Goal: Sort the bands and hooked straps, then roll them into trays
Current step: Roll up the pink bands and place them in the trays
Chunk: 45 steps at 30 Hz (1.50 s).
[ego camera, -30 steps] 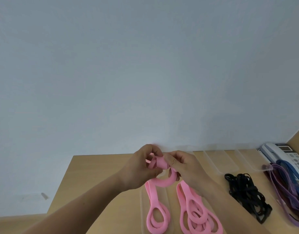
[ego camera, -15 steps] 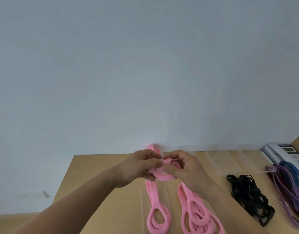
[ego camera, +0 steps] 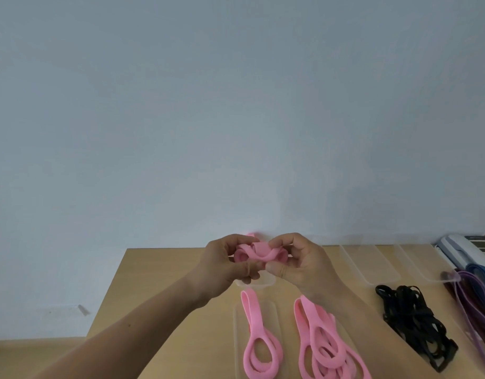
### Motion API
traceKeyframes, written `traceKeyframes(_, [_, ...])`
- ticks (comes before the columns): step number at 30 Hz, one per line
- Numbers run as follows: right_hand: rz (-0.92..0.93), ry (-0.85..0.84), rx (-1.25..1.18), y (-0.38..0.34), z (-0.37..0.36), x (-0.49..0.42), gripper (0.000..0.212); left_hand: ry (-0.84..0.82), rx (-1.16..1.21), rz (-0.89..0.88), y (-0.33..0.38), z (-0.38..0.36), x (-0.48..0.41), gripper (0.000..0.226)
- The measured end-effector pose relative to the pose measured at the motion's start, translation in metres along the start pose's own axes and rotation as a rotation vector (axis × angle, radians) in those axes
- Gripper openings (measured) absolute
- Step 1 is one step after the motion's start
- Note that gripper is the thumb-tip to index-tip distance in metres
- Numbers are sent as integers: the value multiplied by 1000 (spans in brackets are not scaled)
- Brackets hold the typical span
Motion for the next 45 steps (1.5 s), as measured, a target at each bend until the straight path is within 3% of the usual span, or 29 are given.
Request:
traceKeyframes(8, [31, -48, 54, 1, -1, 2, 24, -97, -181, 43, 1, 1, -1, 38])
traceKeyframes(13, [19, -60, 25, 0, -5, 1, 31, -118, -75, 58, 1, -3, 1, 44])
traceKeyframes(20, [-152, -164, -130, 6, 6, -3, 27, -23, 49, 105, -7, 8, -3, 47])
traceKeyframes(28, [-65, 27, -95, 8, -2, -2, 22, -17, 181, 205, -13, 11, 2, 41])
traceKeyframes(34, [143, 198, 71, 11, -10, -3, 16, 61, 236, 222, -15, 13, 1, 39])
traceKeyframes(40, [130, 152, 186, 21, -16, -4, 17, 44, 187, 241, -18, 19, -1, 37])
traceKeyframes(45, [282, -106, 527, 18, -35, 0, 61, -35, 128, 279, -26, 20, -7, 34])
Point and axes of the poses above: each hand's wrist, its own x-axis away from the middle knuckle, its own z-axis out of the back of the hand, y = z × x, the point moved 4 cm from there along -x, towards the middle knuckle, and after that the axes turned 13 degrees about y, right-handed, at the moved point
